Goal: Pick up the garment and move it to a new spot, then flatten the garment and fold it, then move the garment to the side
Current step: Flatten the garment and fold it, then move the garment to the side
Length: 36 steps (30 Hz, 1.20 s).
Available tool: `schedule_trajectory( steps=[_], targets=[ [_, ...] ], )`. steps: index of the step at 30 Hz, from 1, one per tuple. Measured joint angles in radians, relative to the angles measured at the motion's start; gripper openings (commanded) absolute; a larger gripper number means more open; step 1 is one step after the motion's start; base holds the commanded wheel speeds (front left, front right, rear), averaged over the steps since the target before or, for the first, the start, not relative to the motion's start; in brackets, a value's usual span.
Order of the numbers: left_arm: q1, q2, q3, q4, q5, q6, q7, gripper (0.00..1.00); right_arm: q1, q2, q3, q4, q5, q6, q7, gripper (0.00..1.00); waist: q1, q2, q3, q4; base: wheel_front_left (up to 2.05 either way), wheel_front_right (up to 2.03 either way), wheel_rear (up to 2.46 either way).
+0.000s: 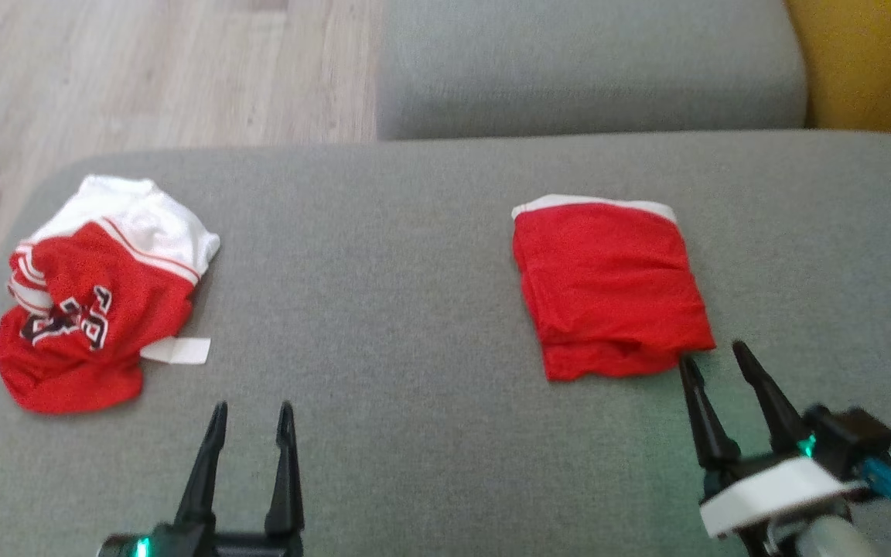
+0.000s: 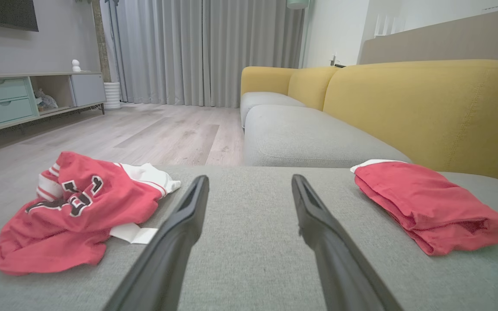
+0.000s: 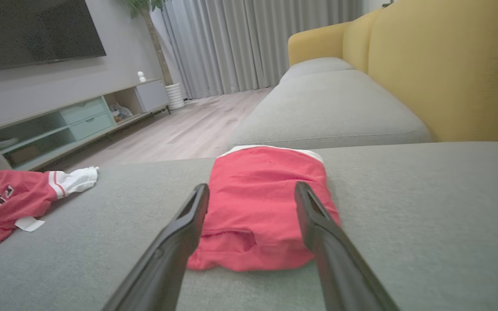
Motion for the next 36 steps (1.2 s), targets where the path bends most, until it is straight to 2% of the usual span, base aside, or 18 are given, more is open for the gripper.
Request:
schedule_trajectory(
  steps=[9, 13, 36],
  targets=[
    [0.091, 0.002, 0.027, 0.014, 0.030, -0.002, 0.000, 1.00, 0.153, 0.062, -0.087, -0.037, -0.117, 0.000, 0.000, 1.00, 0.0003, 0.0000, -0.094, -0.016, 0.00, 0.00, 0.00],
    [0.097, 0.003, 0.032, 0.027, 0.030, -0.004, 0.000, 1.00, 0.166, 0.074, -0.102, -0.038, -0.137, 0.000, 0.000, 1.00, 0.0002, 0.0000, -0.107, -0.020, 0.00, 0.00, 0.00],
    [0.099, 0.003, 0.033, 0.041, 0.039, -0.003, 0.000, 1.00, 0.173, 0.113, -0.115, -0.034, -0.149, 0.000, 0.000, 1.00, 0.0003, 0.0000, -0.107, -0.033, 0.00, 0.00, 0.00]
  ],
)
